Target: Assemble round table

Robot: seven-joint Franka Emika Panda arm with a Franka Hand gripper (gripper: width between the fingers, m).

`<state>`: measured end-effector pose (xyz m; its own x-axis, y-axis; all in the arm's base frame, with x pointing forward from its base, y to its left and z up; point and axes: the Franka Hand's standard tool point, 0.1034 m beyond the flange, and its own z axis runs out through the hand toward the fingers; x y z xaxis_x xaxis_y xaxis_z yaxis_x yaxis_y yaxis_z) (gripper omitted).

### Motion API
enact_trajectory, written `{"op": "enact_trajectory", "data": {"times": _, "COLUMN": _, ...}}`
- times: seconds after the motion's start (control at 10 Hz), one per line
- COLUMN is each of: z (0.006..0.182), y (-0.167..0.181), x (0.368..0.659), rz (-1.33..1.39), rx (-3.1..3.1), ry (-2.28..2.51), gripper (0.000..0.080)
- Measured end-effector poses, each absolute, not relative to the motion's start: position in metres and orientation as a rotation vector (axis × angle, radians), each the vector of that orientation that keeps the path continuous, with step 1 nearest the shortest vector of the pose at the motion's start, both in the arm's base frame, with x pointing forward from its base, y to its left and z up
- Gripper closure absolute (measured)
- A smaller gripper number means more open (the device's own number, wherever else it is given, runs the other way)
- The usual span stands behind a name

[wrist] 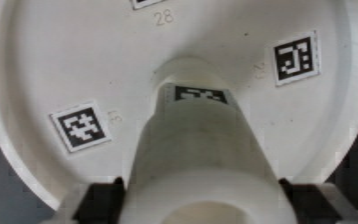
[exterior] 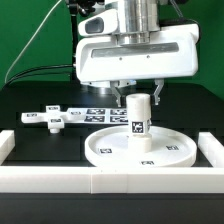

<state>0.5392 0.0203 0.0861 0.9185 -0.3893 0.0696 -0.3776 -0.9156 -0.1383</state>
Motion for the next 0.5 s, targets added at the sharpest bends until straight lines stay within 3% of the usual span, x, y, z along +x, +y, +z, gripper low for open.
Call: {"op": "enact_trajectory", "data": {"times": 0.5, "z": 0.084, "y": 0.038, "x": 0.537, "rz": -0.08, "rx": -2.653, "ry": 1.366, "gripper": 0.039}}
